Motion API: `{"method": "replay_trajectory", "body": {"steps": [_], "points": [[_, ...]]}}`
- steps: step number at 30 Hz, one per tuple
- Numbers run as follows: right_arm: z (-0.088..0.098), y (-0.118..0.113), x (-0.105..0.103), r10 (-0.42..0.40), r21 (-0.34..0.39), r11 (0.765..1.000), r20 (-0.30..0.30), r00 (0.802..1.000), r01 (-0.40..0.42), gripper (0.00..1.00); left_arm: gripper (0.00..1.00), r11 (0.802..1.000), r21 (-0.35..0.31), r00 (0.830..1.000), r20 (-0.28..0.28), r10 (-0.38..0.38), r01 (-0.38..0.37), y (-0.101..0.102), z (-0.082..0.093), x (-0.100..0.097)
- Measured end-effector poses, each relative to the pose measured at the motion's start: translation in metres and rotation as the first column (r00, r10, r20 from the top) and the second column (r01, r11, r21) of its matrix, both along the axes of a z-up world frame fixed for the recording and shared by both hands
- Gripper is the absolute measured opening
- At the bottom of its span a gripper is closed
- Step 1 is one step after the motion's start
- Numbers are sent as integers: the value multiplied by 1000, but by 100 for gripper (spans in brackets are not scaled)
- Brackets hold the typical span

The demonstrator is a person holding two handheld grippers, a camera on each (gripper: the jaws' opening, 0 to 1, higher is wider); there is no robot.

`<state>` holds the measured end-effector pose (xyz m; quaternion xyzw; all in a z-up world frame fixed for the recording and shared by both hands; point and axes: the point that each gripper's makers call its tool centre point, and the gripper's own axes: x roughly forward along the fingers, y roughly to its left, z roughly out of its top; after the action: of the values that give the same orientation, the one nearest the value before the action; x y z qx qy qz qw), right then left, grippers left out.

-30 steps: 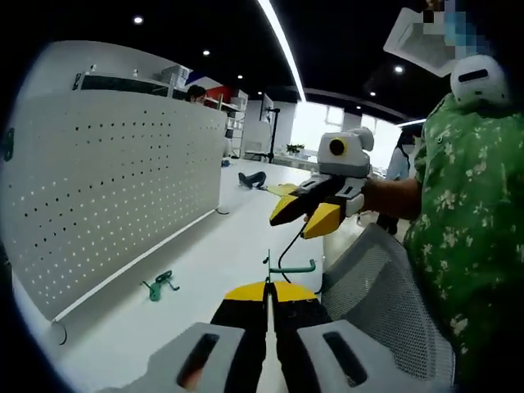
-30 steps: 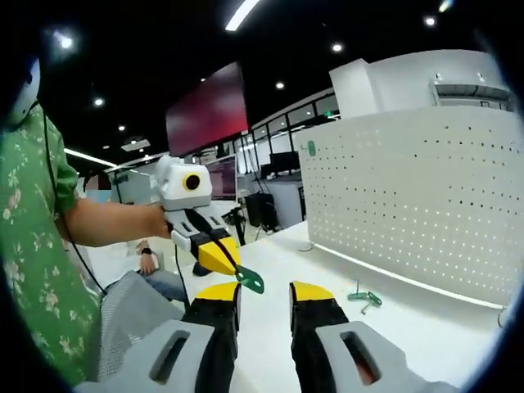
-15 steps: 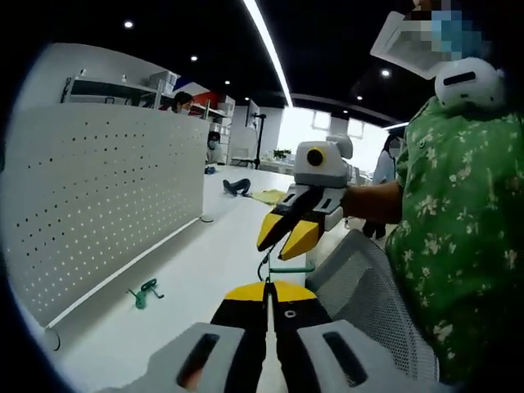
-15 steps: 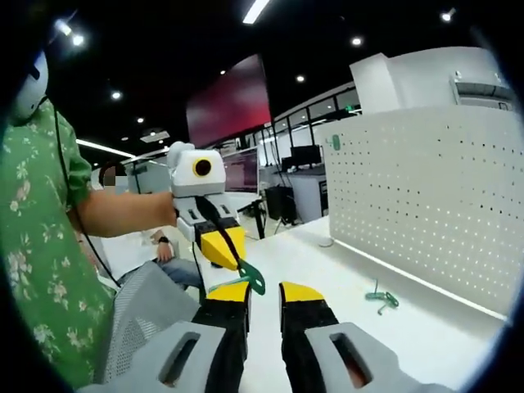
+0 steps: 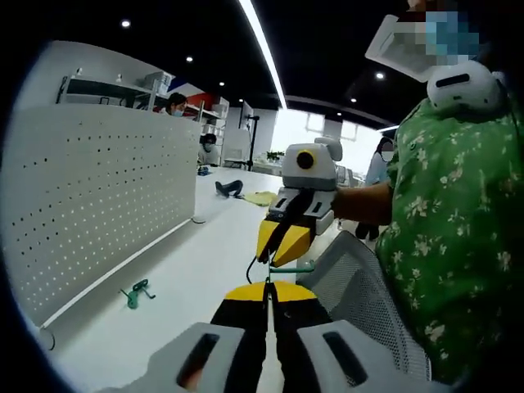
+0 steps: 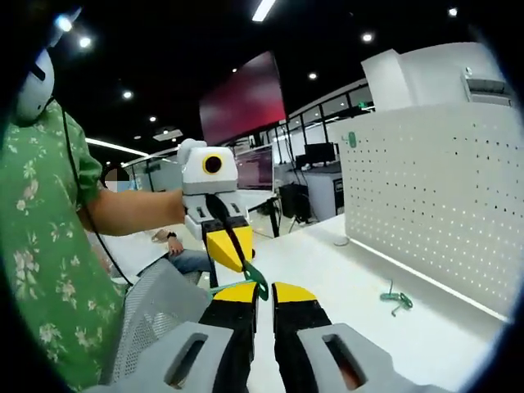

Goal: Insert the hook assembly into the mounting plate slot until the hook locks in place.

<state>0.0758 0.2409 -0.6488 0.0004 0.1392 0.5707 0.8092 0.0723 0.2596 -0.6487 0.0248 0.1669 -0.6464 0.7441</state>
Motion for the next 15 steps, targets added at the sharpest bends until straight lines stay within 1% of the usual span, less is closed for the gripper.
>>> {"method": "replay_trajectory", "body": {"steps": [6, 11, 13, 15], "points": [[-1, -1, -1, 3, -3, 1000, -11, 1000, -3, 2, 1, 1000, -4, 1000, 0, -1, 1, 1, -1, 1], [-1, -3, 2, -13, 2, 1000, -21, 1000, 13, 1, 1, 1000, -7, 1000, 28, 8, -8, 0, -2, 3], [-2, -3, 3, -21, 2, 1000, -27, 999, 21, 1, 2, 1000, -2, 999, 51, 17, -16, 0, -2, 5], [-2, -4, 6, -38, 2, 999, -30, 999, 38, 1, 2, 999, 6, 994, 103, 36, -37, -1, -2, 9]]}}
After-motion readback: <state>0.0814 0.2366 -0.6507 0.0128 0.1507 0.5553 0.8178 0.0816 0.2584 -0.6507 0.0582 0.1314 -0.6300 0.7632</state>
